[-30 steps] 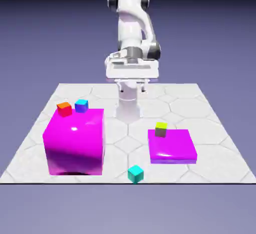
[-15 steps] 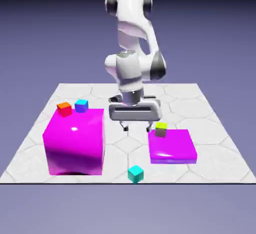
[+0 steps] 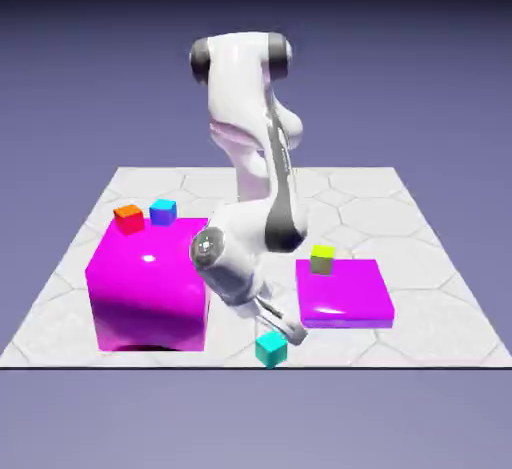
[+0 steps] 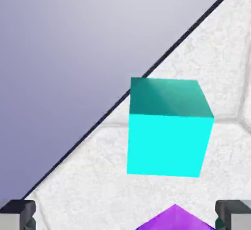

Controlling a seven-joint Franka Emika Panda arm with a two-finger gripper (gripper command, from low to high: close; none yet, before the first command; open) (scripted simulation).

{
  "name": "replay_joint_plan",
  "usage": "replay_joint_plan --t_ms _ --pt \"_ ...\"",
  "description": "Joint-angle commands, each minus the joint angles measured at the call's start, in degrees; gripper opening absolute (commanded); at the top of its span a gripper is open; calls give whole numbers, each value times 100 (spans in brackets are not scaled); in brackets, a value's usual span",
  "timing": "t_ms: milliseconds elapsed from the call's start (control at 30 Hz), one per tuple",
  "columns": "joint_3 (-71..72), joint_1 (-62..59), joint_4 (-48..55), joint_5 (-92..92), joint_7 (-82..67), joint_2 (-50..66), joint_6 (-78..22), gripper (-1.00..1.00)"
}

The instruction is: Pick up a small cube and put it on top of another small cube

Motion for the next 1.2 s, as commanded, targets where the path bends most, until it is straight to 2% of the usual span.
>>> replay_joint_plan --t_ms 0,100,133,300,867,1067,1100,1167 --pt "28 40 -72 47 -45 172 249 0" --pt "93 130 -233 152 -147 561 811 0" --pt "93 130 -233 152 -147 561 811 -100" --pt "65 75 -132 -63 -117 -154 -50 -100" --pt "1549 1784 -3132 -1495 -2776 -3659 -1177 -100" --pt "1577 1834 -3805 -1574 -2681 -3179 -49 -100" --pt "1577 1834 -3805 -1574 -2681 -3179 -49 100" --pt "1571 1823 -3657 -1557 -2702 -3285 -297 100"
